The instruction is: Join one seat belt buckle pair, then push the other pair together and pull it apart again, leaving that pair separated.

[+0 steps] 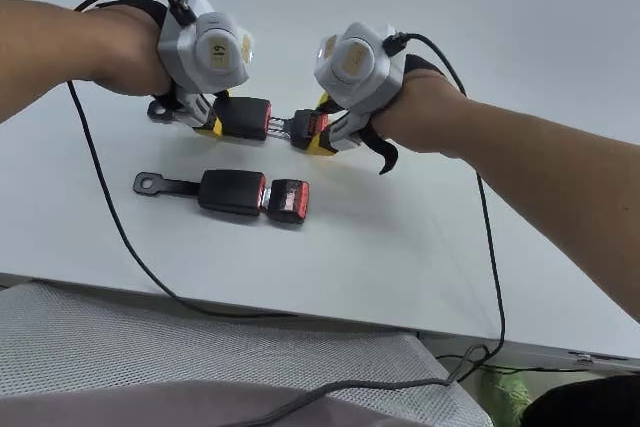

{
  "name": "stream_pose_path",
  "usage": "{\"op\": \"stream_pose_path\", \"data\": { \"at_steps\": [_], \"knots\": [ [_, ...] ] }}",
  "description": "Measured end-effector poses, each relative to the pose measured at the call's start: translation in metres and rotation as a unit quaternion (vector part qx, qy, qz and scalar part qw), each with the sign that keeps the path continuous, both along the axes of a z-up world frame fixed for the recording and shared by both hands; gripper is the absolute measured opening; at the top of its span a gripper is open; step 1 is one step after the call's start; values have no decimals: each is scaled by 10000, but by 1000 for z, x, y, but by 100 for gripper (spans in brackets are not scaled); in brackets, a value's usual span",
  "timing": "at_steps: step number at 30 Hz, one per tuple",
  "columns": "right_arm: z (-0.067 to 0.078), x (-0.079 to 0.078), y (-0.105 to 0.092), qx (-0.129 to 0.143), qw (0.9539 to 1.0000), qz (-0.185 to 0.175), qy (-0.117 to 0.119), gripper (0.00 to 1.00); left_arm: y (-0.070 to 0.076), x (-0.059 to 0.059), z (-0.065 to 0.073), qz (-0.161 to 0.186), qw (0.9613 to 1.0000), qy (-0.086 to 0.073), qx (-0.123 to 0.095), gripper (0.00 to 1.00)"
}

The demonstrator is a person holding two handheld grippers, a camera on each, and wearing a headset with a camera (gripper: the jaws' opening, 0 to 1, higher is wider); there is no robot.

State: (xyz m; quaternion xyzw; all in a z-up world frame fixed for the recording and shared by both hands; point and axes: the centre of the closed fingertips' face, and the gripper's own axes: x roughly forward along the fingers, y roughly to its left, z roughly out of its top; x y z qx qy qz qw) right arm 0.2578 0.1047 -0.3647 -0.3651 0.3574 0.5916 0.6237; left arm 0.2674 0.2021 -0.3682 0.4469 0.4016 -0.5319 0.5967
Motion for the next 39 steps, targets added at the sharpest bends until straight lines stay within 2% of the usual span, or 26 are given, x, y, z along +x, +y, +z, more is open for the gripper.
{"op": "stream_pose_path", "data": {
  "at_steps": [5,9,15,16,21,23,28,31,39],
  "knots": [
    [0,0,3,91,10000,18,16,33,-1,0,0,-76,10000,7,-33,31],
    [0,-1,4,101,9997,200,-80,32,-1,0,0,-96,9999,7,-66,30],
    [1,0,8,100,9999,107,-7,32,-2,2,-2,-172,9998,87,-81,29],
    [1,0,8,83,9997,201,-52,32,-2,2,-3,-178,9998,91,-59,29],
    [3,1,16,220,9997,130,17,32,-2,2,-3,-204,9997,100,-49,29],
    [0,0,22,137,9998,146,1,32,-1,2,-3,-166,9998,104,-80,29],
    [-2,4,26,178,9998,86,47,32,-1,3,-4,-150,9998,117,-80,29],
    [-2,4,26,142,9998,111,36,32,-1,3,-5,-173,9998,131,-32,29],
    [-2,5,25,145,9998,136,6,32,-1,2,-4,-132,9998,102,-77,29]
  ]
}}
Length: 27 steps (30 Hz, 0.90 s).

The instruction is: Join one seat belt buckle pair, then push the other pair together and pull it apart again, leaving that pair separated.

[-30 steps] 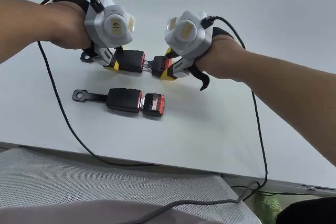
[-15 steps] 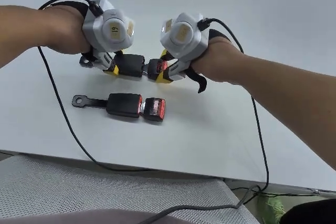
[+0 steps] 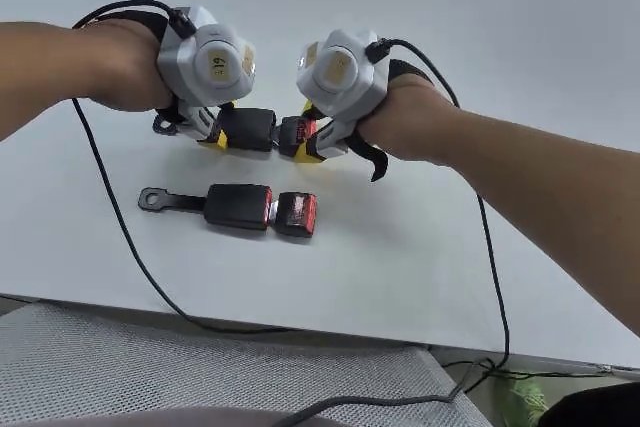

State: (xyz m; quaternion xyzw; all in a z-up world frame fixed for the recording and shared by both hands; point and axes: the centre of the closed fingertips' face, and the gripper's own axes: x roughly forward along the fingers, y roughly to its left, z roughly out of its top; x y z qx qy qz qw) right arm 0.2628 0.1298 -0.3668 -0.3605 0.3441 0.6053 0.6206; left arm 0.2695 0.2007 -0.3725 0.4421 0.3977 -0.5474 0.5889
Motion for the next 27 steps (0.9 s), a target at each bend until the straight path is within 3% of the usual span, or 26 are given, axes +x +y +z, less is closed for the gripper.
{"op": "stream_pose_path", "data": {
  "at_steps": [13,22,27],
  "knots": [
    [2,-2,-3,91,9999,1,69,32,2,-1,1,77,10000,2,39,30],
    [5,-3,-20,116,9999,-20,85,33,2,-1,2,145,9999,21,11,30],
    [6,-5,-19,170,9998,-4,62,33,2,-2,2,148,9999,37,6,30]
  ]
}}
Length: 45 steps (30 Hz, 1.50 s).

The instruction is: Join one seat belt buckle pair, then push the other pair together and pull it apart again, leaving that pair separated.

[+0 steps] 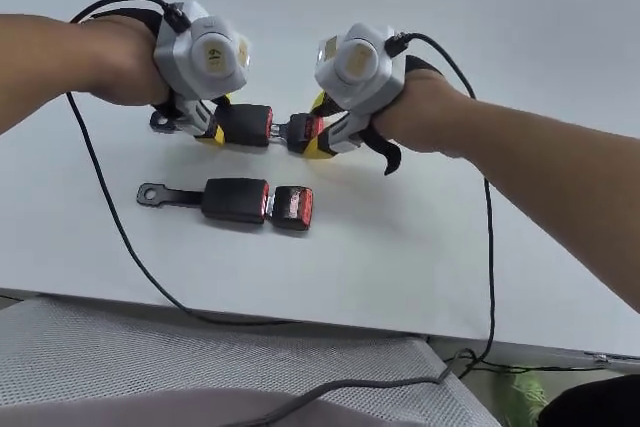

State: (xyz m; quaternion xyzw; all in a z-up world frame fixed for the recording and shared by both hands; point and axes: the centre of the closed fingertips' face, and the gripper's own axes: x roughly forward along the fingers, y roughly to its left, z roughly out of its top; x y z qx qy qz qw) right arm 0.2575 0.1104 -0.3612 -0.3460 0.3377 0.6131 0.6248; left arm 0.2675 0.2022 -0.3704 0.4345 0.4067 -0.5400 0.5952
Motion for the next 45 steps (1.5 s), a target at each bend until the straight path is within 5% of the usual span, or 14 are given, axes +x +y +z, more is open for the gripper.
{"op": "stream_pose_path", "data": {
  "at_steps": [9,23,35,45],
  "knots": [
    [-2,-2,-42,-146,9998,-103,-84,34,-1,0,-1,-19,10000,-12,89,31],
    [-5,-7,-142,-555,9968,-563,-110,34,-3,-1,-1,-133,9997,-22,186,31],
    [-6,-14,-184,-894,9938,-654,-51,35,-3,0,0,-143,9997,-138,164,31],
    [-6,-18,-191,-1125,9926,-445,-124,37,-3,0,1,51,9997,-182,154,31]
  ]
}}
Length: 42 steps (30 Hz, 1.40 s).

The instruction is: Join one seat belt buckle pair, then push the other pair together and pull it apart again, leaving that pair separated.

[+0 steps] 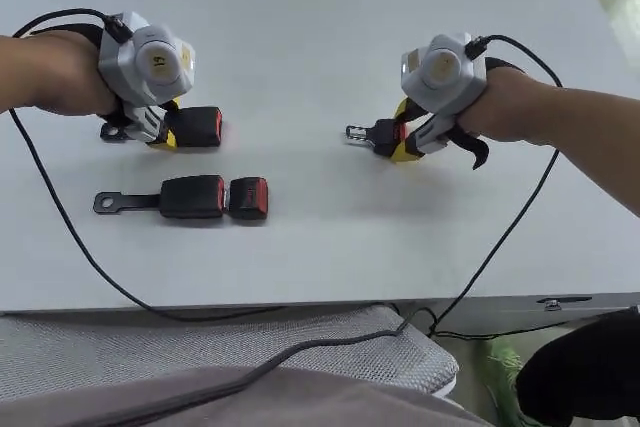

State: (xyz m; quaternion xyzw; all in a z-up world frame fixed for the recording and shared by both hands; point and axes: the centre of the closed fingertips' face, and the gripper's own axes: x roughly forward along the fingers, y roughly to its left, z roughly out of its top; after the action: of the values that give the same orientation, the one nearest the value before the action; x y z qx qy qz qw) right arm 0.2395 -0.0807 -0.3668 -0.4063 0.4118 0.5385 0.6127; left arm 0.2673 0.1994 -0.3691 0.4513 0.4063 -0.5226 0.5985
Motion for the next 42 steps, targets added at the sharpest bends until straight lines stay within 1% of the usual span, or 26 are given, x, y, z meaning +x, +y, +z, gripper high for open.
{"op": "stream_pose_path", "data": {
  "at_steps": [3,6,8,10,11,12,14,16,17,20,21,22,24,26,27,28,29,30,31,34,35,36,37,40,41,42],
  "knots": [
    [1,2,0,-56,10000,-5,-66,39,1,0,1,87,9999,-8,-69,31],
    [2,6,-2,-43,9998,-79,-192,45,2,-1,2,161,9998,-10,-117,32],
    [3,9,-4,-4,9994,-199,-282,52,2,-4,5,72,9998,-84,-177,36],
    [4,8,-7,-14,9991,-204,-362,56,2,-3,9,200,9992,-143,-306,39],
    [6,8,-7,33,9989,-266,-384,57,3,-1,12,232,9989,-213,-359,40],
    [8,7,-7,116,9985,-367,-379,57,4,0,16,268,9985,-278,-391,41],
    [17,11,-3,362,9959,-580,-596,63,6,1,26,408,9971,-372,-521,41],
    [24,10,0,500,9937,-731,-684,67,8,-2,34,557,9957,-393,-623,42],
    [31,8,3,635,9919,-781,-770,69,11,-4,38,656,9947,-422,-672,43],
    [46,2,12,963,9855,-1107,-849,72,15,-12,48,735,9921,-533,-867,46],
    [49,-1,15,1072,9838,-1145,-869,73,14,-20,54,763,9906,-561,-990,47],
    [56,-4,21,1283,9804,-1175,-925,75,14,-23,55,751,9906,-555,-996,48],
    [64,-10,26,1452,9761,-1246,-1029,78,18,-35,60,731,9901,-607,-1036,52],
    [73,-12,32,1679,9700,-1324,-1157,81,21,-43,68,884,9868,-677,-1178,55],
    [77,-19,37,1900,9649,-1490,-1032,82,23,-46,74,1060,9827,-731,-1333,57],
    [79,-22,39,2019,9612,-1631,-934,83,24,-50,77,1167,9803,-724,-1419,58],
    [81,-25,40,2080,9591,-1680,-926,83,25,-56,81,1265,9780,-701,-1503,57],
    [82,-30,40,2027,9607,-1608,-1003,85,28,-62,84,1402,9746,-711,-1596,59],
    [83,-33,41,2026,9606,-1591,-1044,86,32,-66,86,1484,9729,-736,-1615,61],
    [86,-43,43,2089,9573,-1635,-1152,93,43,-82,91,1736,9672,-771,-1687,69],
    [88,-46,44,2139,9560,-1636,-1161,94,46,-85,92,1762,9662,-793,-1706,72],
    [89,-49,43,2165,9548,-1669,-1164,95,52,-88,94,1924,9625,-814,-1731,74],
    [90,-51,43,2193,9534,-1702,-1179,95,53,-89,94,1978,9612,-819,-1742,75],
    [93,-58,43,2253,9508,-1775,-1170,97,65,-95,100,2278,9517,-905,-1849,78],
    [93,-59,43,2249,9505,-1780,-1194,98,66,-97,102,2322,9499,-914,-1882,79],
    [94,-61,42,2241,9506,-1780,-1205,99,68,-99,102,2349,9494,-912,-1875,80]
  ]
}}
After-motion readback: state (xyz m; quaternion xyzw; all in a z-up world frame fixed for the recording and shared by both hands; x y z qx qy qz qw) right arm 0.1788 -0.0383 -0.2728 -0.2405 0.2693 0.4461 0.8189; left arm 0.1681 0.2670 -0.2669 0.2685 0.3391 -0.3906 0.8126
